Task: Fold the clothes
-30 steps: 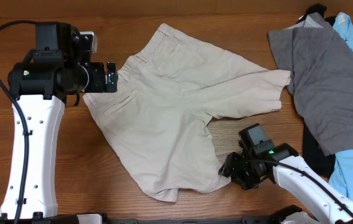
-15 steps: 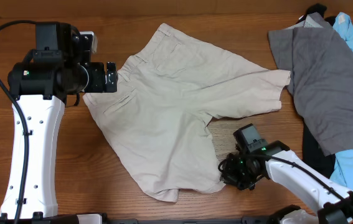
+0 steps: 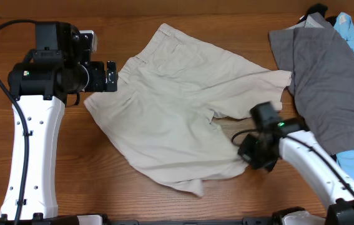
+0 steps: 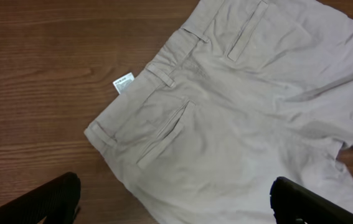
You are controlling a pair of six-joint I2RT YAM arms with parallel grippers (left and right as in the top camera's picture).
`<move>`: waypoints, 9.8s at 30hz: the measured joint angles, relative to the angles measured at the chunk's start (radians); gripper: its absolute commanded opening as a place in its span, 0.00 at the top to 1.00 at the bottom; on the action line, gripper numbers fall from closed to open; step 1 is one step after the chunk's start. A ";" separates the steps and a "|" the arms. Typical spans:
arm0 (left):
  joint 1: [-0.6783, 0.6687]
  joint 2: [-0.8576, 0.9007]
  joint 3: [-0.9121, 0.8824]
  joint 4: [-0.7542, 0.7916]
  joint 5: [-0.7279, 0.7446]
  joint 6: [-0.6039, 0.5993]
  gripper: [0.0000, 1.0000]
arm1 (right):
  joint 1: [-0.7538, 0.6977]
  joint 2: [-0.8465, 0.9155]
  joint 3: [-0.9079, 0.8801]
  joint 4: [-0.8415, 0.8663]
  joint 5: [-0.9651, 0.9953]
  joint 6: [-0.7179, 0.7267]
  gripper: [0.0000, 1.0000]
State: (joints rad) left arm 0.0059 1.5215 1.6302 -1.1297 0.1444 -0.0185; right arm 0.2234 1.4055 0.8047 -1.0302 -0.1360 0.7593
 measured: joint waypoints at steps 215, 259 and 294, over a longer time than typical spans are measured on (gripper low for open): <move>0.094 -0.094 -0.935 0.359 0.016 -0.866 0.33 | 0.491 -0.156 -0.041 -0.075 0.051 0.572 0.00; 0.122 0.100 -0.838 0.526 0.098 -0.830 0.96 | 0.491 -0.160 -0.278 0.098 -0.040 0.773 0.96; 0.159 -0.419 -0.298 -0.168 0.083 -0.396 0.96 | 0.494 -0.480 0.464 -0.616 0.273 0.483 0.96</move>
State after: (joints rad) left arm 0.1654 1.1023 1.3323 -1.2980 0.2272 -0.4145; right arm 0.7174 0.9257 1.2686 -1.6459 0.1371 1.2423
